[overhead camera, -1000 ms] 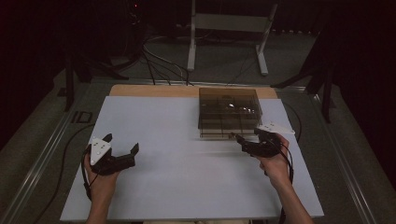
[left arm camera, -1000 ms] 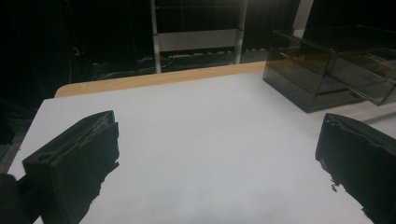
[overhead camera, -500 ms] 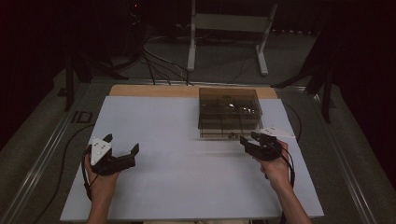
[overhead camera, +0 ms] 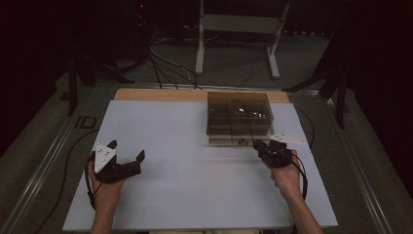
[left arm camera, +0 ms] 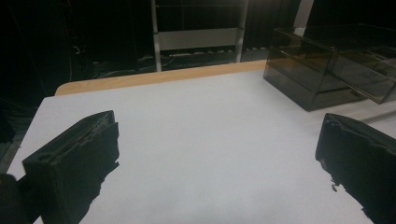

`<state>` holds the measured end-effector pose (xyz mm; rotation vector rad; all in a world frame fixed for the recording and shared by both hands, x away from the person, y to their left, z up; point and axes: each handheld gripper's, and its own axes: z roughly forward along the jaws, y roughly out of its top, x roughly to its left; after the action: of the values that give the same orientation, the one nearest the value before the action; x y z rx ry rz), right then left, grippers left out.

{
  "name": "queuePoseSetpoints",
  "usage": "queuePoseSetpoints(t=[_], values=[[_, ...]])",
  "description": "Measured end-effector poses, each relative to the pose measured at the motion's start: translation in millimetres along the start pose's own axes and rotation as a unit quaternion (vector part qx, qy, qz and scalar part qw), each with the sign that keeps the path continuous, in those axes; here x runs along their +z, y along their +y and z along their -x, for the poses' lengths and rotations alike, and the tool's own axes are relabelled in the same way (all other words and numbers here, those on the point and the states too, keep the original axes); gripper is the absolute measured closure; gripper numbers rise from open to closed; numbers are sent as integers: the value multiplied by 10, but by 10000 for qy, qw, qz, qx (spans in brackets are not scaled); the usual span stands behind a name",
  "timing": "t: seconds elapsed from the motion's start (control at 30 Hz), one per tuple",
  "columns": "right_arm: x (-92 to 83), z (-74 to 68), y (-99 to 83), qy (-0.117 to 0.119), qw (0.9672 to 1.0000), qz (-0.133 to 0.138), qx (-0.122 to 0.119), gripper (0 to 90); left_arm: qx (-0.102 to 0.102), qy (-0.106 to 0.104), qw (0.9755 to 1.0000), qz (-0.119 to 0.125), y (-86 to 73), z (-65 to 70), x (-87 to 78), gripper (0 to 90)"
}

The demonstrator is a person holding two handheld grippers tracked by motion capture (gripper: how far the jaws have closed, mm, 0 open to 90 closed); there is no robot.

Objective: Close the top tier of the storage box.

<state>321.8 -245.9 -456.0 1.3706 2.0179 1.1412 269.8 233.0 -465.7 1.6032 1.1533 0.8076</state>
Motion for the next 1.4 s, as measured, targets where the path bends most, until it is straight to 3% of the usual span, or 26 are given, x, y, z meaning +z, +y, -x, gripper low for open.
queuePoseSetpoints(t=[0.07, 0.63, 1.4], values=[[19, -7, -8, -29, 10000, -34, -36, 900, -1, 1, 10000, 4, 0, 0, -1, 3], [176, -63, -64, -82, 9995, -229, -205, 900, -11, 18, 10000, 13, 2, -9, -12, 3], [251, -58, -90, -105, 9993, -299, -178, 900, 5, 17, 10000, 10, 2, -3, -11, 3]])
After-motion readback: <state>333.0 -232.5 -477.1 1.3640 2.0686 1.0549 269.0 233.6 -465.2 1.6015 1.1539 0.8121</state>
